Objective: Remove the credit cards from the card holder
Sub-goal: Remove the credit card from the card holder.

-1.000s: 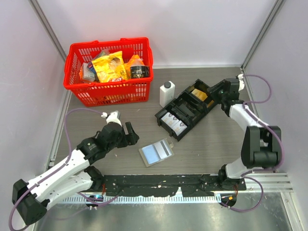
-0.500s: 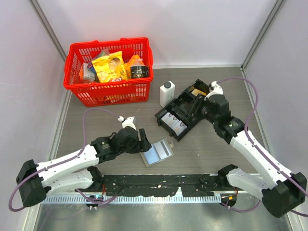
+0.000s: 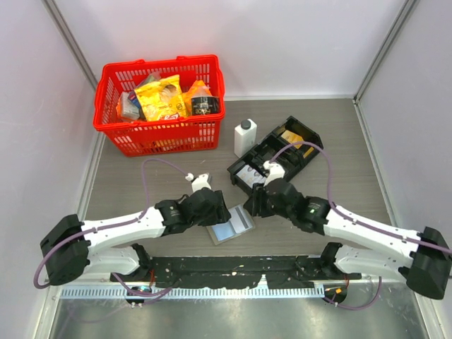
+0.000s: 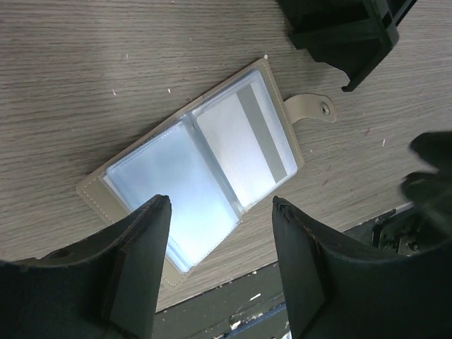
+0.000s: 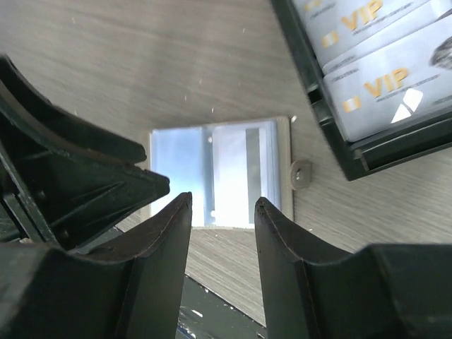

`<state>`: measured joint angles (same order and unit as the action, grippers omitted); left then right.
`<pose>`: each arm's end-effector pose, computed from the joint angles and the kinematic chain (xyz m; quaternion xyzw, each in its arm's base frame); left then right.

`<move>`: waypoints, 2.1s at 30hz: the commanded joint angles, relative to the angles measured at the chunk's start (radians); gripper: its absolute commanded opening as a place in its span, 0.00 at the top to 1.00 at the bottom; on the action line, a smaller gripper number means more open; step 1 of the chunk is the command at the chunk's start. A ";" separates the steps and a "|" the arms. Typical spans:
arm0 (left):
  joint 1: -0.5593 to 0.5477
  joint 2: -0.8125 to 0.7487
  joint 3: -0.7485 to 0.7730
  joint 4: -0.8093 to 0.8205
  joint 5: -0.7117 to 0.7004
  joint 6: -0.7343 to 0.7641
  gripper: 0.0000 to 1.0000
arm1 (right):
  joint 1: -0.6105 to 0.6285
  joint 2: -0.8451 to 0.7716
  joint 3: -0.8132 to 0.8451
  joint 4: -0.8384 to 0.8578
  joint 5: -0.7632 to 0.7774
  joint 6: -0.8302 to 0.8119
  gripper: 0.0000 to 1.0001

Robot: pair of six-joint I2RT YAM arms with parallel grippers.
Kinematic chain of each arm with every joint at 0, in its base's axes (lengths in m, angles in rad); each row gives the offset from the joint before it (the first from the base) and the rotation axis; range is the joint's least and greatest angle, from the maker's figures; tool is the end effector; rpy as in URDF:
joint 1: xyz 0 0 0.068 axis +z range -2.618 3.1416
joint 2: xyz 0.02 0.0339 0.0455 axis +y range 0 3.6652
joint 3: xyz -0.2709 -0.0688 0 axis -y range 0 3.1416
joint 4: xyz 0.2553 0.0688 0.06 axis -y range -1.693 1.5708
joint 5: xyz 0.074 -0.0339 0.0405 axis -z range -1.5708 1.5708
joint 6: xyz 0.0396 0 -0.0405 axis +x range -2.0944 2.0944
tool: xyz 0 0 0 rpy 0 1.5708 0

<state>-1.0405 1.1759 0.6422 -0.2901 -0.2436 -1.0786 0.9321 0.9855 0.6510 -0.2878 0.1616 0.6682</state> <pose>0.1309 -0.2044 0.2028 -0.0619 0.9231 -0.2605 0.2759 0.1381 0.1753 0.2463 -0.0801 0.8839 0.2766 0.3686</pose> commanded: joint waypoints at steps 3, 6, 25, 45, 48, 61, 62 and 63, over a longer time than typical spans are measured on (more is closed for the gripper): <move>-0.004 0.059 -0.015 0.074 -0.034 -0.015 0.38 | 0.085 0.129 0.016 0.104 0.061 0.024 0.54; -0.003 0.085 -0.036 0.080 -0.017 -0.020 0.38 | 0.091 0.214 0.030 0.096 0.067 0.016 0.54; -0.006 0.108 -0.111 0.023 -0.008 -0.049 0.52 | 0.096 0.416 0.059 0.091 0.039 0.002 0.54; -0.007 0.114 -0.111 0.035 0.001 -0.047 0.55 | 0.114 0.415 0.091 0.078 0.015 0.001 0.54; -0.007 0.114 -0.111 0.035 0.003 -0.047 0.55 | 0.120 0.404 0.101 0.062 0.019 -0.002 0.54; -0.015 0.119 -0.108 0.037 0.003 -0.047 0.55 | 0.134 0.424 0.133 -0.001 0.093 -0.018 0.51; -0.015 0.117 -0.108 0.035 0.004 -0.047 0.55 | 0.135 0.427 0.136 -0.004 0.110 -0.016 0.50; -0.015 0.117 -0.108 0.037 0.003 -0.047 0.55 | 0.137 0.429 0.137 -0.011 0.119 -0.013 0.50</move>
<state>-1.0451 1.2774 0.5507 -0.2375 -0.2516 -1.1187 1.0588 1.4158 0.7444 -0.2924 0.2176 0.6556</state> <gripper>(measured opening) 0.456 0.494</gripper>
